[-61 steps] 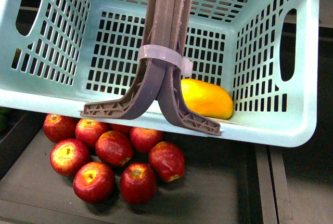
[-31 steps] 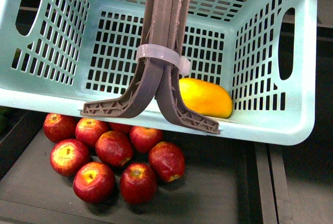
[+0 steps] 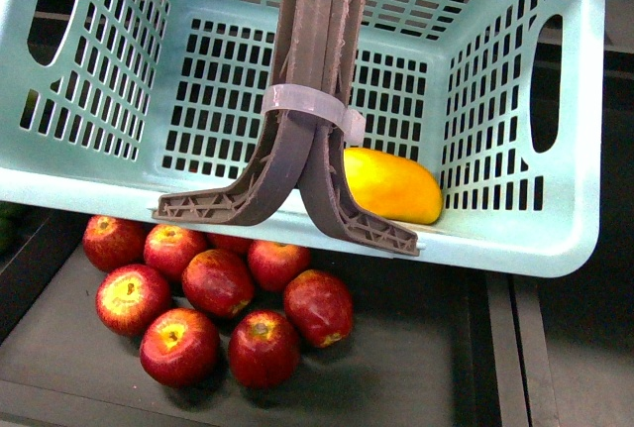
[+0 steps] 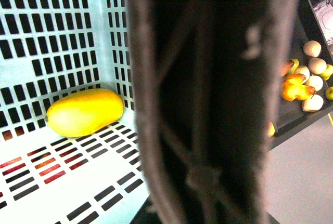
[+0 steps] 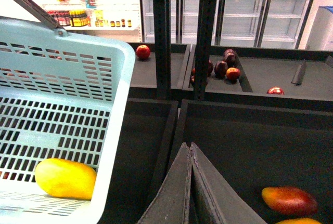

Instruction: Pick mango and avocado into basket

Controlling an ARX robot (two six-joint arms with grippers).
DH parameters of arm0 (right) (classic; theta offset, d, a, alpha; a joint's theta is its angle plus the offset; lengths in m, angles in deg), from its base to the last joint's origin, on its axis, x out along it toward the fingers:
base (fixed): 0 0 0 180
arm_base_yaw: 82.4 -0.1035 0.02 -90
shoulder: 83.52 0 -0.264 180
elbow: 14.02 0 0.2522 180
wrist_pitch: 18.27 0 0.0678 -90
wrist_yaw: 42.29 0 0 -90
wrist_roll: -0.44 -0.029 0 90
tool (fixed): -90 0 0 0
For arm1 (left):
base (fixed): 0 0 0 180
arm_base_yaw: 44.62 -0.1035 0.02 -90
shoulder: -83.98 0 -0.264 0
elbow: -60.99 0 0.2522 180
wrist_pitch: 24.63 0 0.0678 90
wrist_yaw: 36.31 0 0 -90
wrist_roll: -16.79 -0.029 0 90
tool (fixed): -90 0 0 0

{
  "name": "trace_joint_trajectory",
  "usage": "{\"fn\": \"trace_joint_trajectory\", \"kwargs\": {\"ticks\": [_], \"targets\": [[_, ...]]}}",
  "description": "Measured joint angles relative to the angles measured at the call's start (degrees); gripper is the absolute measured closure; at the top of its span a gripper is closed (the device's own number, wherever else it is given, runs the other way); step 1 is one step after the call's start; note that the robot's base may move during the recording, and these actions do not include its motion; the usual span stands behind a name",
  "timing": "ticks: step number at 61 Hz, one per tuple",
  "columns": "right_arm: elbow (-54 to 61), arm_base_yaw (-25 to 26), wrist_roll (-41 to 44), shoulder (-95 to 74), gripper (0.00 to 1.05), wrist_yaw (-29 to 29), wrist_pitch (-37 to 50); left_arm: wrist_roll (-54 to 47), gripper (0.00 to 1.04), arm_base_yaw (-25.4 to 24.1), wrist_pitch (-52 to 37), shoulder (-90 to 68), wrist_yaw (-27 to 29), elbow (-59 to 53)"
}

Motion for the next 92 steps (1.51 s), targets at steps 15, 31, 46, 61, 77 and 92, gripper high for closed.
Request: {"fn": "trace_joint_trajectory", "kwargs": {"ticks": [15,31,46,61,77,92], "targets": [[0.0,0.0,0.0,0.0,0.50,0.0,0.0,0.0,1.00,0.0,0.0,0.0,0.0,0.0],[0.0,0.0,0.0,0.0,0.07,0.0,0.0,0.0,1.00,0.0,0.0,0.0,0.0,0.0],[0.0,0.0,0.0,0.0,0.08,-0.2,0.0,0.0,1.00,0.1,0.0,0.0,0.0,0.0],[0.0,0.0,0.1,0.0,0.08,-0.2,-0.1,0.2,1.00,0.7,0.0,0.0,-1.2,0.0],[0.0,-0.1,0.1,0.0,0.08,-0.1,-0.2,0.2,1.00,0.3,0.0,0.0,0.0,0.0],[0.0,-0.1,0.2,0.0,0.08,0.0,-0.1,-0.1,1.00,0.0,0.0,0.0,0.2,0.0]]}}
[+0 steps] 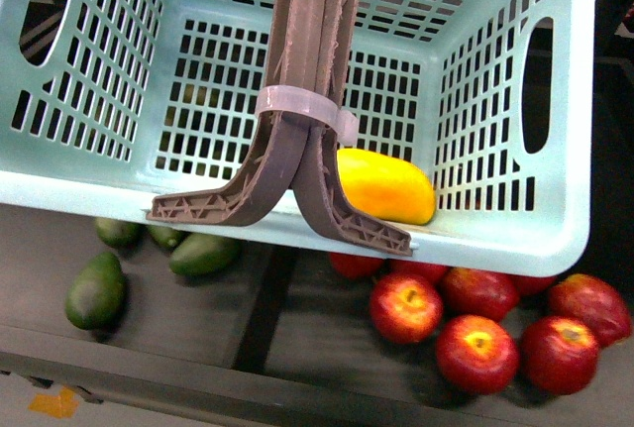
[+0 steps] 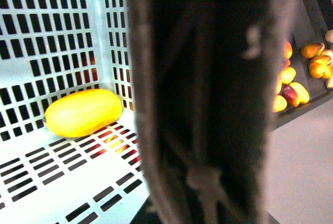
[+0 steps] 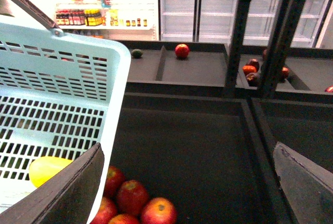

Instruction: Pick mango and avocado into basket

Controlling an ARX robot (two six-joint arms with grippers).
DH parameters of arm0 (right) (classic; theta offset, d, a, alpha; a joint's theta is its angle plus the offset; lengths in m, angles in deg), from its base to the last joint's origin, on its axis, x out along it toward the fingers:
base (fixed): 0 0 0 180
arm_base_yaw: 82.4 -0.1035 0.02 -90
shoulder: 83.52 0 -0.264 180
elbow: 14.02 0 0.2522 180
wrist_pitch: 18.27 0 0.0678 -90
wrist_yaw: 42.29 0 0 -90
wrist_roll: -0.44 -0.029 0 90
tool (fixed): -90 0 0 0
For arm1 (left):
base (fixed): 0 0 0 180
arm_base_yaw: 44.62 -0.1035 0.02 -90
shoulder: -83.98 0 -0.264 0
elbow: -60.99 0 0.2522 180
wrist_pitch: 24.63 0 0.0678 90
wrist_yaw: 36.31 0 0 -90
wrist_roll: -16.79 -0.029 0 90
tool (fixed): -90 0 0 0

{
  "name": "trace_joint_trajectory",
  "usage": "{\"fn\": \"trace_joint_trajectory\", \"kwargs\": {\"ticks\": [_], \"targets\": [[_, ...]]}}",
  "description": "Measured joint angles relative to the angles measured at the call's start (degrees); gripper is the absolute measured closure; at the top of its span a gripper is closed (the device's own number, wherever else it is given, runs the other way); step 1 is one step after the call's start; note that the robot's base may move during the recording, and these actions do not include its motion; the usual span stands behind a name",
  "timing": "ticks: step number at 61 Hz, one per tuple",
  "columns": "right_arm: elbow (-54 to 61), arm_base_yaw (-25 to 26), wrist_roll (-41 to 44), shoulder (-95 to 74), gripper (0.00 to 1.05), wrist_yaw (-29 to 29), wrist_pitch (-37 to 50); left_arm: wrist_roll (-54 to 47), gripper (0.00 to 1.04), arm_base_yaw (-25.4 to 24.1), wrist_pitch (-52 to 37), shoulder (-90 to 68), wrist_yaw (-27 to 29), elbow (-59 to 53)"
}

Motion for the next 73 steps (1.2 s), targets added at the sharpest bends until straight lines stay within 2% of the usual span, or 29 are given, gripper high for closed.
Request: {"fn": "trace_joint_trajectory", "kwargs": {"ticks": [60,73], "targets": [[0.0,0.1,0.0,0.0,0.08,0.1,-0.1,0.1,1.00,0.0,0.0,0.0,-0.3,0.0],[0.0,0.0,0.0,0.0,0.08,0.2,-0.1,-0.2,1.00,-0.8,0.0,0.0,1.4,0.0]]}}
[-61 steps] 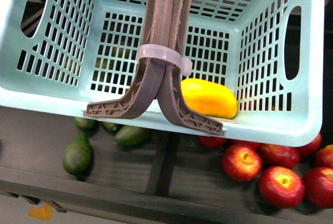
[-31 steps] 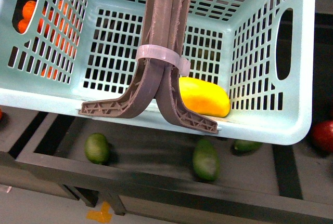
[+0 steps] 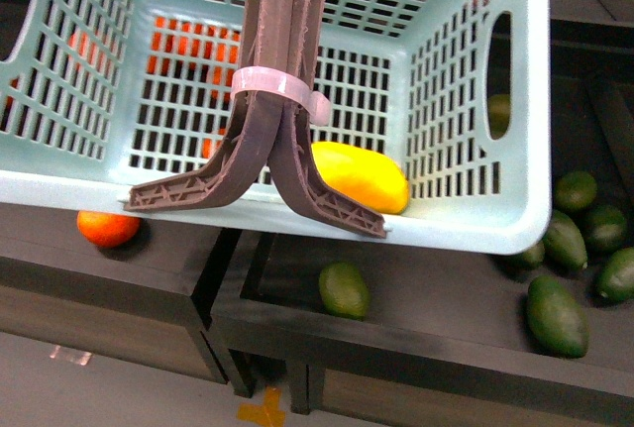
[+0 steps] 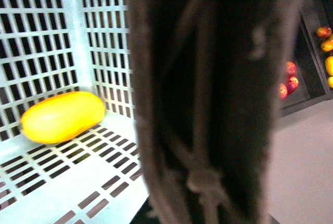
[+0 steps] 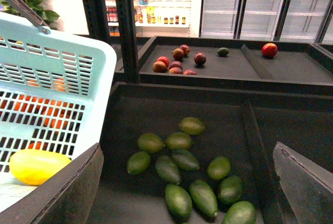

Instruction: Pick mango and avocado into basket

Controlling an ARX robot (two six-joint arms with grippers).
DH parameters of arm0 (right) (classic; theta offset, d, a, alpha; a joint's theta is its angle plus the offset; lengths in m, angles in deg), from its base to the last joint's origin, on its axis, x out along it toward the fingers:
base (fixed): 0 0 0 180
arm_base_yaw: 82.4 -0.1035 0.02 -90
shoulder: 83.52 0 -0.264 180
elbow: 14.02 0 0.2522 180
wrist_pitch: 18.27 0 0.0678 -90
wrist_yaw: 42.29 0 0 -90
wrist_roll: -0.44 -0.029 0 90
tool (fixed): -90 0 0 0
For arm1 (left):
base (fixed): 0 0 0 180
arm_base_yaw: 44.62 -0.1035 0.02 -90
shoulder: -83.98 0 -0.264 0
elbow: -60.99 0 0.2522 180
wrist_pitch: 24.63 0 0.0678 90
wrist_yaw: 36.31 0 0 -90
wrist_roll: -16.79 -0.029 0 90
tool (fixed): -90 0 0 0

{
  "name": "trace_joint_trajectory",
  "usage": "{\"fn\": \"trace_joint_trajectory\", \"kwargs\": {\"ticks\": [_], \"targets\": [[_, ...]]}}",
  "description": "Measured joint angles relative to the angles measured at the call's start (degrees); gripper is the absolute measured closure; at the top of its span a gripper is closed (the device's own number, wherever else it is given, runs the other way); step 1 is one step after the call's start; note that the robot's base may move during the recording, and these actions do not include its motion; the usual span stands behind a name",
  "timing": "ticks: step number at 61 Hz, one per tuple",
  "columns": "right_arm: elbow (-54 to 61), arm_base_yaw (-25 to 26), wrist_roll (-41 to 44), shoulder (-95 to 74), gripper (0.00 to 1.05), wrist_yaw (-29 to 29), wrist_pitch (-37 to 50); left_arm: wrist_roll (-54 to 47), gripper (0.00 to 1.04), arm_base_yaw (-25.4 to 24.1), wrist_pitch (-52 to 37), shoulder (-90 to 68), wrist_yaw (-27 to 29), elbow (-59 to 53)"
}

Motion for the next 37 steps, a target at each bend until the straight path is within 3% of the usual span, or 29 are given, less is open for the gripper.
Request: {"fn": "trace_joint_trajectory", "kwargs": {"ticks": [31,34,37], "targets": [[0.0,0.0,0.0,0.0,0.08,-0.2,0.0,0.2,1.00,1.2,0.0,0.0,-1.8,0.0],[-0.8,-1.9,-3.4,-2.3,0.08,-8.3,-2.1,0.2,1.00,0.9,0.0,0.0,-1.5,0.0],[-1.6,-1.3,-6.2,-6.4,0.08,-11.4,-0.7,0.3,1.00,0.8,0.0,0.0,-1.3,0.0]]}}
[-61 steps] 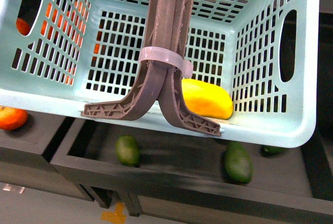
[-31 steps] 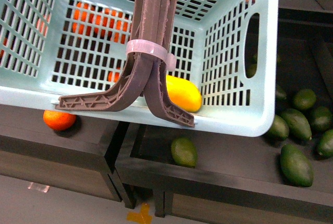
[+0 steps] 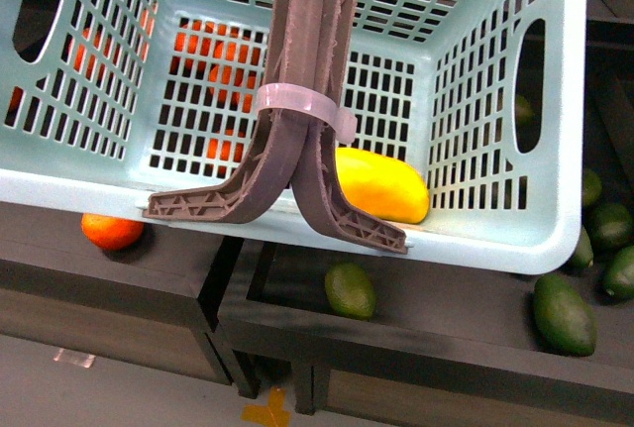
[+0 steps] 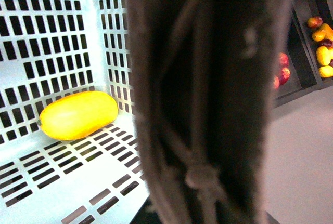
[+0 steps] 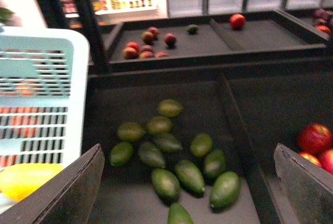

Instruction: Pick mango and avocado into basket

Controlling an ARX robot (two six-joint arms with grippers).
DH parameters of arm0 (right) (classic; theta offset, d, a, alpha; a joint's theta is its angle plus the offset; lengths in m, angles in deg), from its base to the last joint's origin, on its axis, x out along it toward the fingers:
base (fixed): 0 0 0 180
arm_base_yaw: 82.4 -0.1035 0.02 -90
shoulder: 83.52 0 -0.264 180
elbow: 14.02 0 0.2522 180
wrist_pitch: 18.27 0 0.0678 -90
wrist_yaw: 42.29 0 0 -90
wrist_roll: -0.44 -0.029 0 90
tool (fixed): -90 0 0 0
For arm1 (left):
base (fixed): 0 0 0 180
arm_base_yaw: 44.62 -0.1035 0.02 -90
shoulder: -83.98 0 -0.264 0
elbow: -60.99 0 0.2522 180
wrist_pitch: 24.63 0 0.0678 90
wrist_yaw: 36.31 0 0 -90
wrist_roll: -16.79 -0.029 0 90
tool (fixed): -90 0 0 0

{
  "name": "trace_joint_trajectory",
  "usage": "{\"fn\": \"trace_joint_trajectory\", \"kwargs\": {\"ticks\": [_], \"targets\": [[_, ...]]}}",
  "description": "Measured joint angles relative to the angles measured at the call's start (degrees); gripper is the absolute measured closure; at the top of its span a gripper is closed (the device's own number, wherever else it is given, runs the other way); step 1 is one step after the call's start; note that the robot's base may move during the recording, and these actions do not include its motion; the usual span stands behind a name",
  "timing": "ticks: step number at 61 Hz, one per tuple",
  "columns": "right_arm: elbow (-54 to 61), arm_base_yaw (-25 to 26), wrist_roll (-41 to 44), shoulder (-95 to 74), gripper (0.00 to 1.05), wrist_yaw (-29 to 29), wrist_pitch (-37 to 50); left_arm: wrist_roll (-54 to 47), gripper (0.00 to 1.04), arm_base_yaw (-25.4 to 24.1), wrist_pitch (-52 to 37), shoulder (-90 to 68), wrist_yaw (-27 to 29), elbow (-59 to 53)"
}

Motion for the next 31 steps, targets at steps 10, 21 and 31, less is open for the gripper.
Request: {"fn": "trace_joint_trajectory", "kwargs": {"ticks": [10,21,31], "targets": [[-10.7,8.7,-3.4,-24.9,0.08,2.4,12.3,-0.1,1.00,0.0,0.0,0.0,0.1,0.0],[-24.3,10.6,0.9,-52.8,0.08,5.5,17.7,-0.1,1.00,0.0,0.0,0.0,-0.6,0.0],[-31.4,12.4,8.1,-74.6,0.08,8.8,23.8,0.0,1.00,0.1,0.0,0.0,-0.5,0.0]]}}
